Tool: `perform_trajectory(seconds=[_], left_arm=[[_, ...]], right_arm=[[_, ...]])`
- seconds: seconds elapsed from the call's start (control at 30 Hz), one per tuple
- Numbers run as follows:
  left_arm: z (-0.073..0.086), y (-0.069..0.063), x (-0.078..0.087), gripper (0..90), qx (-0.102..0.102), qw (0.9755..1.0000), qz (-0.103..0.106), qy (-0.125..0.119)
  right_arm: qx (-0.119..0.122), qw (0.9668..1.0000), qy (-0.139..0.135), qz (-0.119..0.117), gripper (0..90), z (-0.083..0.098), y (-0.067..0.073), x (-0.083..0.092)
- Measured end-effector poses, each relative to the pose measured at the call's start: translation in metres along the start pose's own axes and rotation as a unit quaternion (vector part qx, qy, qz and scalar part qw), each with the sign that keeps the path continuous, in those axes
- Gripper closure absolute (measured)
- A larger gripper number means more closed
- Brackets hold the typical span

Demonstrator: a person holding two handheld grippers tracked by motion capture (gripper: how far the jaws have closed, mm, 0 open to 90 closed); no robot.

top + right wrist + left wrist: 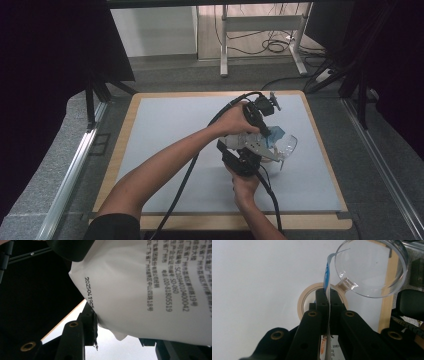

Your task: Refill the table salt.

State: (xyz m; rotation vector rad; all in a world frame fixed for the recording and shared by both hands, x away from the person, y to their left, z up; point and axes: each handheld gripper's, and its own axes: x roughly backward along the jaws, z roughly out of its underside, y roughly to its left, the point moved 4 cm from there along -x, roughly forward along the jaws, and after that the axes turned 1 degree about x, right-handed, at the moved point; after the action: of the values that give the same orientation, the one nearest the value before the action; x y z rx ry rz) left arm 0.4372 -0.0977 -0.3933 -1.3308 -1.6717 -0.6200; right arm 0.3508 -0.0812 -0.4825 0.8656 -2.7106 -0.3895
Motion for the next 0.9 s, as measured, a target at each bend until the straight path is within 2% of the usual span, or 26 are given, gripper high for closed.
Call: perform_trajectory(seconds=[0.67, 0.9], left_arm=[[0.0021, 0.0016, 0.003, 89.7, 0.001, 1.0, -0.001, -0.002], [0.0025, 0.0023, 0.0036, 89.7, 0.001, 1.0, -0.002, 0.003]], right_arm=[[0.008, 1.0, 0.001, 0.0, 57.7, -0.0013, 0.0025, -0.0018], [-0.001, 1.0, 0.001, -0.003, 57.7, -0.0017, 0.0044, -0.0025]])
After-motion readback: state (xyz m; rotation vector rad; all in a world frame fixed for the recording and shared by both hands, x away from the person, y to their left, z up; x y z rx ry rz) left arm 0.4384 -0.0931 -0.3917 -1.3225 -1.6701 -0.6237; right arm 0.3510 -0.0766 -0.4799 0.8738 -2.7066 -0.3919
